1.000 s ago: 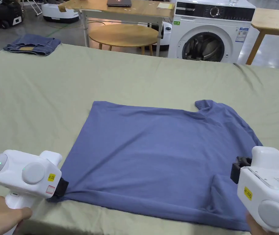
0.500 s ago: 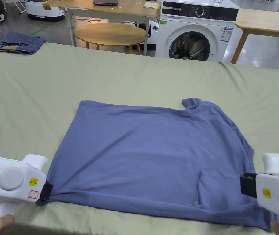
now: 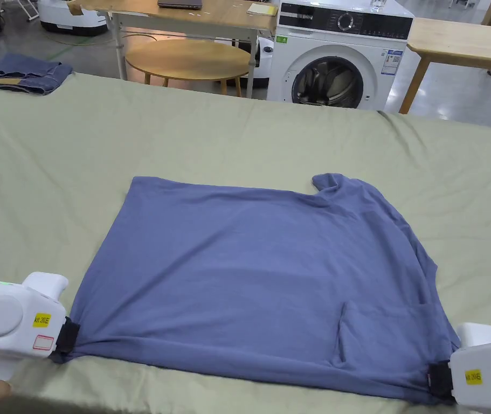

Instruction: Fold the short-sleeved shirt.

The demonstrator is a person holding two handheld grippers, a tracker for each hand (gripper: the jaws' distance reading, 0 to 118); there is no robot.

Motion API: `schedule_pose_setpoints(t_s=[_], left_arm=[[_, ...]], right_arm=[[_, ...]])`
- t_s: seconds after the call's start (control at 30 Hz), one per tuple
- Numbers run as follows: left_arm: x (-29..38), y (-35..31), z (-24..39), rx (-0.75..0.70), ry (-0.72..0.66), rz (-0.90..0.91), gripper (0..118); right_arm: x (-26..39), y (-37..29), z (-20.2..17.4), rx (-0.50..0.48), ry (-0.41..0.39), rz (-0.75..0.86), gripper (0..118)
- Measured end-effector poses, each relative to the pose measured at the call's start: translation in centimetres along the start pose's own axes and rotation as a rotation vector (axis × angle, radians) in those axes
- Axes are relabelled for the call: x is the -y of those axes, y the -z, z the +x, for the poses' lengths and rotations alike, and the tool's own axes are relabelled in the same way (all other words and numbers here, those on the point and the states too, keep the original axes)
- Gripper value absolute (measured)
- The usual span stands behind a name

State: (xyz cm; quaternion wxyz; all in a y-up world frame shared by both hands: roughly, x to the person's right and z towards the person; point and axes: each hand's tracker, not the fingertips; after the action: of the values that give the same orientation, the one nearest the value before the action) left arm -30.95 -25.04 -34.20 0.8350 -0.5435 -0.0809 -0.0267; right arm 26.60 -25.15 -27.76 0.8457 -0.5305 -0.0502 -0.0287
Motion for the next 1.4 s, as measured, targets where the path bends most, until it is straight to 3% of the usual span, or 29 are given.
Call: schedule_pose_setpoints(t_s=[0.03,0.1,0.2,0.57,0.97,1.17,1.4], left_arm=[[0.0,0.0,0.0,-0.002,0.001,0.001,1],[0.1,-0.5,0.3,-0.003,-0.001,0.009,1],[-0.1,-1.8,0.3,0.005,0.003,0.025,1],[-5.6,-6.7,-0.3,0.048,-0.041,0.228,1],[-16.5,-0.9,-1.7,0.030,-0.084,0.256,1],[-19.4,3.5,-1.8,0.016,-0.071,0.162,1],[-20.1,5.9,-1.8,0.005,-0.089,0.123,5]], right_arm=[[0.0,0.0,-0.2,-0.021,0.011,-0.010,8],[-0.2,-0.3,-1.0,0.037,-0.083,0.006,7],[-0.2,-1.8,-0.5,0.000,-0.036,0.050,7],[-6.8,-6.8,-0.8,-0.007,-0.014,0.253,7],[-19.6,1.5,-0.6,-0.045,0.081,0.198,7],[-21.2,5.4,-0.8,-0.048,0.081,0.103,8],[-20.8,6.7,-1.7,-0.017,0.054,0.127,12]])
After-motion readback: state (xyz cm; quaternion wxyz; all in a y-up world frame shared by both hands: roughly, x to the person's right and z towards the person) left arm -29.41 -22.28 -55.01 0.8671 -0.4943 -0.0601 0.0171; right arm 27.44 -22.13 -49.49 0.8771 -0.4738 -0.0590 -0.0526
